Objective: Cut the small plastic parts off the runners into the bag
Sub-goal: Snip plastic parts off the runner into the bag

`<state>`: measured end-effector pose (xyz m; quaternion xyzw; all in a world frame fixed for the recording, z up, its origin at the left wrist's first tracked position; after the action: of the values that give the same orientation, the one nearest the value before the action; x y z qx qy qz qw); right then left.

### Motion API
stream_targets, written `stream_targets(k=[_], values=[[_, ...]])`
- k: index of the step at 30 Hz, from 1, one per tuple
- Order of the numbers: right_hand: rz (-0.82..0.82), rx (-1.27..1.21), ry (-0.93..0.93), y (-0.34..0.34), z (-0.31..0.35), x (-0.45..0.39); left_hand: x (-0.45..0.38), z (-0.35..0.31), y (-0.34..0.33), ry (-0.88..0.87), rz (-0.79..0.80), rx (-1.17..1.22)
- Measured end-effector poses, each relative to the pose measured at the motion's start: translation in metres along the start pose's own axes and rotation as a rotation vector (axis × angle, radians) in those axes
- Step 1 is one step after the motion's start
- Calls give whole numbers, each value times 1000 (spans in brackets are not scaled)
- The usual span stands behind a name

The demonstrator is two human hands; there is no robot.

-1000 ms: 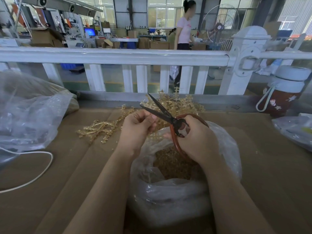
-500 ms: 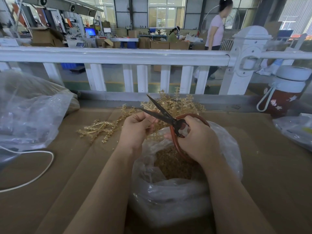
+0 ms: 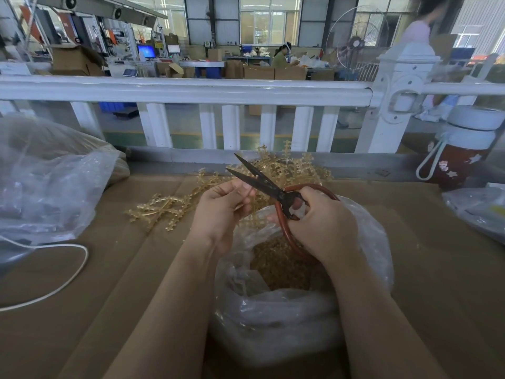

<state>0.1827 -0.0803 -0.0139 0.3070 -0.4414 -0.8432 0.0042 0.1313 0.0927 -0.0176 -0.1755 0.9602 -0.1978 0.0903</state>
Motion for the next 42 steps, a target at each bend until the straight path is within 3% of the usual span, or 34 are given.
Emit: stream_targets(k=[30,35,42], values=[[-14,-20,6,-2,-1,1,3,-4,1,-8,-16,-63],[69,-315,-95,-9,-6,3,4,0,2,57,-37,-112],[106,-636,-171,-16,-6,-2,8,9,-12,128,71,-208]])
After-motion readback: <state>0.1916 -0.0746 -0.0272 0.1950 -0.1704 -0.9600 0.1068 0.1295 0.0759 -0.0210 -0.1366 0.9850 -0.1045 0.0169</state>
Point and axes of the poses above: each hand's wrist, its own x-axis away from the middle knuckle, its own y-axis out of the back of the hand, z = x × y, the point moved 6 cm from there along -x, towards the middle knuckle, and after that the axes turned 1 degree about -z, right-handed, at the moved point
